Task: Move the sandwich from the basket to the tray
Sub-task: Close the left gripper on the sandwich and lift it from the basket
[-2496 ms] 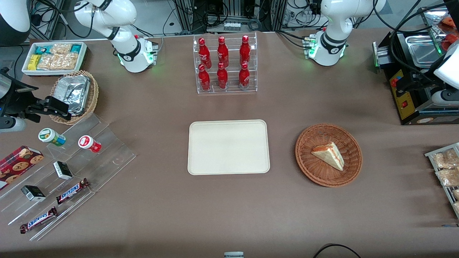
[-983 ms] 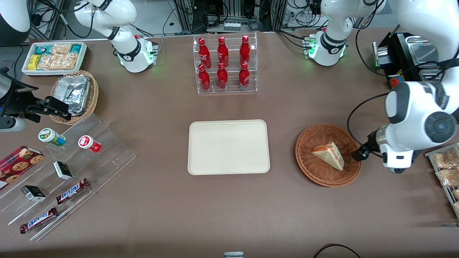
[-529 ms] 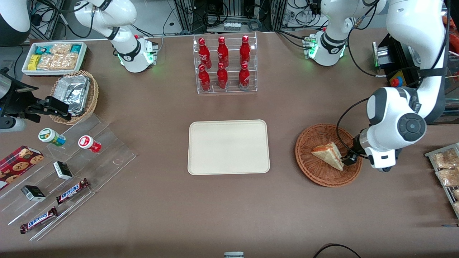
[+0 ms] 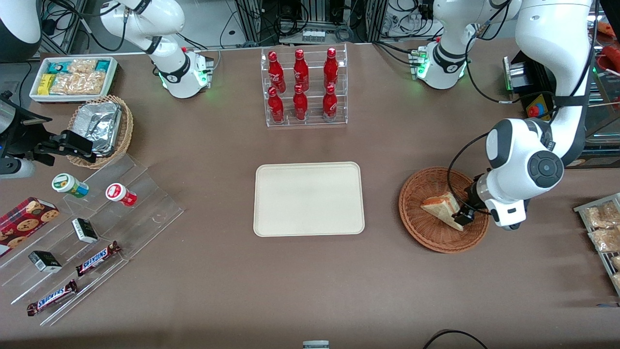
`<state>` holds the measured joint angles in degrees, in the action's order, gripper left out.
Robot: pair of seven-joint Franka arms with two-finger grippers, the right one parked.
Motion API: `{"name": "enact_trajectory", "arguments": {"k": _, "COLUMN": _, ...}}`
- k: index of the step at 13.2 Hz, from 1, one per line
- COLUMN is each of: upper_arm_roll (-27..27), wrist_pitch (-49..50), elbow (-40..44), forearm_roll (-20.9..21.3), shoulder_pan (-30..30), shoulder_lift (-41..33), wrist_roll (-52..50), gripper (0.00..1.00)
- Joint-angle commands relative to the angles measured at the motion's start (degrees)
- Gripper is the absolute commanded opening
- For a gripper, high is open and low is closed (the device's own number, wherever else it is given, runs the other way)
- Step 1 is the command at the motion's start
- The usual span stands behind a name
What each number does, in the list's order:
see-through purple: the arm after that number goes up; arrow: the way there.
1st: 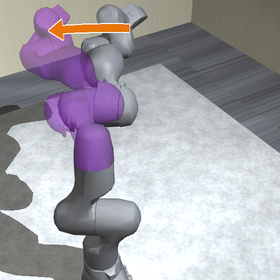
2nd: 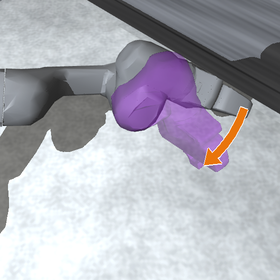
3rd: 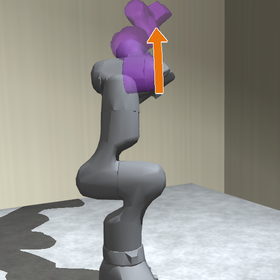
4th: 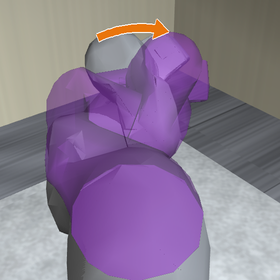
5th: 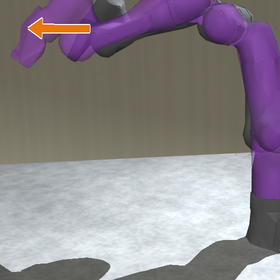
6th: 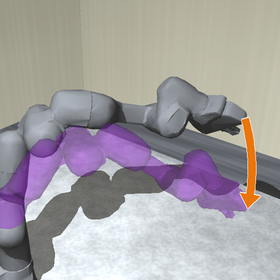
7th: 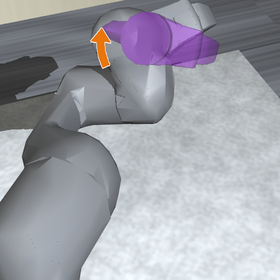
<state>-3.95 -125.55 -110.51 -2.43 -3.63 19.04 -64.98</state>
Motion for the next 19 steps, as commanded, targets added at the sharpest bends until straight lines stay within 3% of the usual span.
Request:
{"name": "enact_trajectory", "arguments": {"k": 1, "upper_arm_roll": 0.3, "wrist_pitch": -4.1, "elbow": -3.1, "forearm_roll": -0.9, "shoulder_pan": -0.9, "shoulder_lift": -0.1, "wrist_roll": -2.3, "gripper": 1.00}}
{"name": "enact_trajectory", "arguments": {"k": 10, "upper_arm_roll": 0.3, "wrist_pitch": -11.7, "elbow": -9.7, "forearm_roll": -0.9, "shoulder_pan": -2.1, "shoulder_lift": 0.2, "wrist_roll": -3.1, "gripper": 0.98}}
{"name": "enact_trajectory", "arguments": {"k": 11, "upper_arm_roll": 0.3, "wrist_pitch": -11.7, "elbow": -9.6, "forearm_roll": -0.9, "shoulder_pan": -2.0, "shoulder_lift": 0.2, "wrist_roll": -3.2, "gripper": 0.86}}
{"name": "enact_trajectory", "arguments": {"k": 12, "upper_arm_roll": 0.3, "wrist_pitch": -11.7, "elbow": -9.6, "forearm_roll": -1.0, "shoulder_pan": -2.0, "shoulder_lift": 0.2, "wrist_roll": -3.7, "gripper": 0.34}}
{"name": "enact_trajectory", "arguments": {"k": 13, "upper_arm_roll": 0.3, "wrist_pitch": -11.7, "elbow": -9.3, "forearm_roll": -0.9, "shoulder_pan": -2.0, "shoulder_lift": 0.4, "wrist_roll": -3.9, "gripper": 0.00}}
{"name": "enact_trajectory", "arguments": {"k": 19, "upper_arm_roll": 0.3, "wrist_pitch": -7.6, "elbow": -6.0, "forearm_roll": -0.4, "shoulder_pan": -2.1, "shoulder_lift": -0.1, "wrist_roll": -2.6, "gripper": 0.00}}
